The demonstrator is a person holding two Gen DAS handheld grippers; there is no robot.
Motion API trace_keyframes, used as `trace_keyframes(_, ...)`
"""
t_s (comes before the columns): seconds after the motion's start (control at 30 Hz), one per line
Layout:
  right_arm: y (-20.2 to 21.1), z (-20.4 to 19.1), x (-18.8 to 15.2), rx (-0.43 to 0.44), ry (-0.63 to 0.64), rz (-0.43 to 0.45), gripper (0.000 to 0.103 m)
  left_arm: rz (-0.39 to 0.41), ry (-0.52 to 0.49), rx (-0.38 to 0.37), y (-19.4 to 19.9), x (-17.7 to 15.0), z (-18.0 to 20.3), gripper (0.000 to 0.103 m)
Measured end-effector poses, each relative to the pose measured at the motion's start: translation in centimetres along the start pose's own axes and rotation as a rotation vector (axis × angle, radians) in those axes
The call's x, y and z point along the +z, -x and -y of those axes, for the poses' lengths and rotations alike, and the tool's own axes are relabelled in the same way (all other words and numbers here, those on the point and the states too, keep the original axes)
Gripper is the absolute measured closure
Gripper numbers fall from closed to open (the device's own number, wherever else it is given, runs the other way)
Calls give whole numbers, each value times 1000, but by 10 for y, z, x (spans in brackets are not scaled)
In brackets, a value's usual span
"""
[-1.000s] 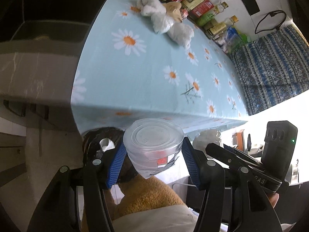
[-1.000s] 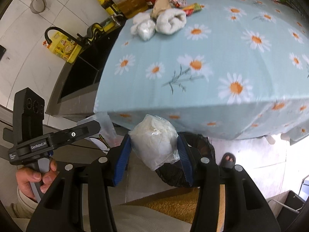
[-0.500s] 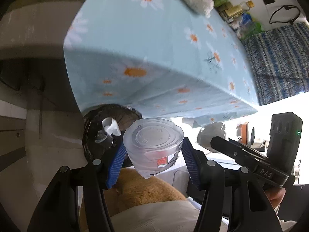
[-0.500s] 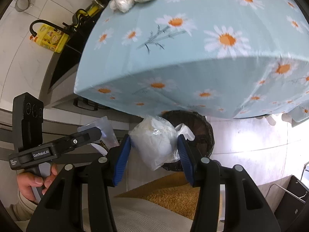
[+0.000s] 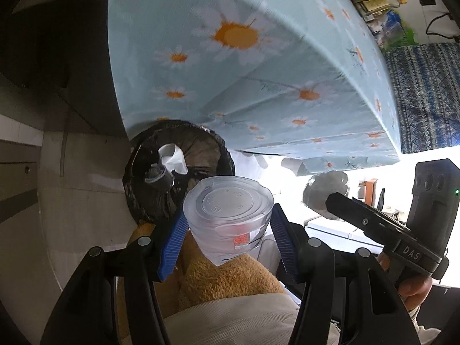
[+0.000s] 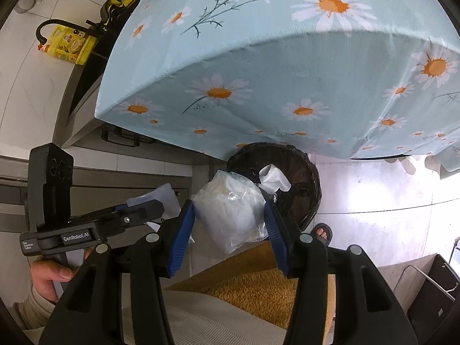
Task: Collect trash
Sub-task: 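Open the right tool and then the left tool to drop both into the bin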
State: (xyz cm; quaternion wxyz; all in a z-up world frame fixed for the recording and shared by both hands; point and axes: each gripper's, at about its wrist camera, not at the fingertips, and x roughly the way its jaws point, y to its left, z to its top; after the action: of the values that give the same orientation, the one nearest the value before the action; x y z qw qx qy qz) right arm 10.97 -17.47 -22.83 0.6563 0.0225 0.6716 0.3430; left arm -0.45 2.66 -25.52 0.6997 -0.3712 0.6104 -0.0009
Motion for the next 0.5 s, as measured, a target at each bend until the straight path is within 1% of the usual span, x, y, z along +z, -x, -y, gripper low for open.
trace_keyframes(0.07,-1,1,0,5,-3,-5,51,-13,9,0,-4,-2,-1,46)
trace_keyframes(0.13,-1,4,-2,21,-21,-12,44,-38,29,2,-9,-2,-3,45)
trace_keyframes(0.17,-1,5,-2,26,-27,-13,39,-44,34,0,-10,-3,-5,36)
trace_keyframes(0.2,-1,7,-3,29,-35,-13,38,-46,37,-1,-11,-4,-6,33)
trace_keyframes(0.23,-1,8,-3,29,-44,-15,38,-49,37,4,-13,-5,-7,33)
trace_keyframes(0.3,0,11,-3,37,-62,-21,38,-51,41,6,-14,-7,-8,33)
trace_keyframes(0.5,3,6,-4,22,-63,-11,38,-42,41,4,-8,-6,-10,33)
